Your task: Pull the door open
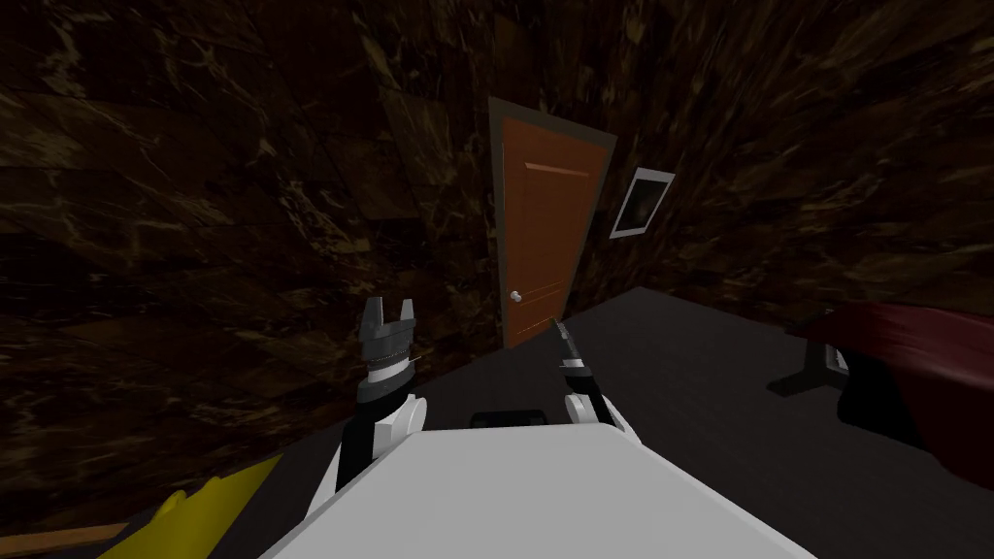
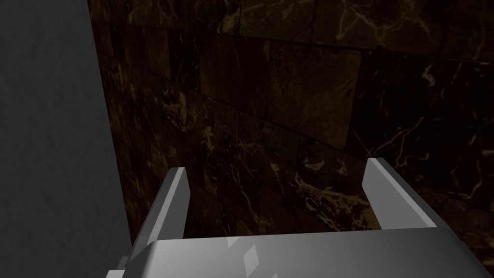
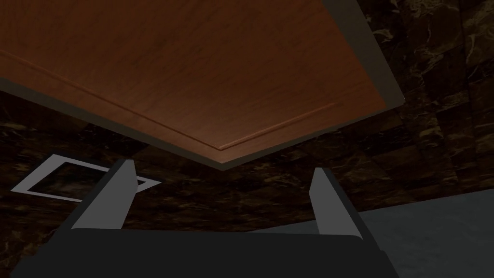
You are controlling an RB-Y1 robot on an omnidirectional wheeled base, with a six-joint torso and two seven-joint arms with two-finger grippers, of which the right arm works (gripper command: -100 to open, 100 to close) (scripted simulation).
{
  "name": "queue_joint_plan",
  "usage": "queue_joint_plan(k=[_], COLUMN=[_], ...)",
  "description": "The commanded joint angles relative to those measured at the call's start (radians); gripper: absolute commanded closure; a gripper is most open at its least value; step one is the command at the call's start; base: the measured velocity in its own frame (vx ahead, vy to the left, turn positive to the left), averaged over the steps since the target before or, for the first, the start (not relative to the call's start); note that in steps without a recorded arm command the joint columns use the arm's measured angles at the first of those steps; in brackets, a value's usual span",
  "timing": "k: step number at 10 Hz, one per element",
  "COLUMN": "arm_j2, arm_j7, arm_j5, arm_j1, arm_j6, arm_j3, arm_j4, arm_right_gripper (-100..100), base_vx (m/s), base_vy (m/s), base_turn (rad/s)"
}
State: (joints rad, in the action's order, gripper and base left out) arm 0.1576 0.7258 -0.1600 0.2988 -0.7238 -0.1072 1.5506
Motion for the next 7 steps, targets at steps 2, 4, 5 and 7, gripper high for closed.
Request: queue_joint_plan(k=[2,4,5,7], arm_j2=[0.013,0.019,0.025,0.036], arm_j7=[0.078,0.113,0.143,0.202], arm_j5=[-0.007,-0.011,-0.014,-0.020], arm_j1=[-0.026,-0.037,-0.048,-0.069], arm_j6=[-0.009,-0.013,-0.017,-0.024], arm_j3=[-0.013,-0.018,-0.023,-0.032], arm_j4=[-0.074,-0.105,-0.136,-0.192], arm_right_gripper=[-100,-100,-100,-100], base_vx=[0.094,0.081,0.052,0.077], base_vy=[-0.017,-0.019,-0.014,-0.008], base_turn=[0.138,0.088,0.076,0.138])
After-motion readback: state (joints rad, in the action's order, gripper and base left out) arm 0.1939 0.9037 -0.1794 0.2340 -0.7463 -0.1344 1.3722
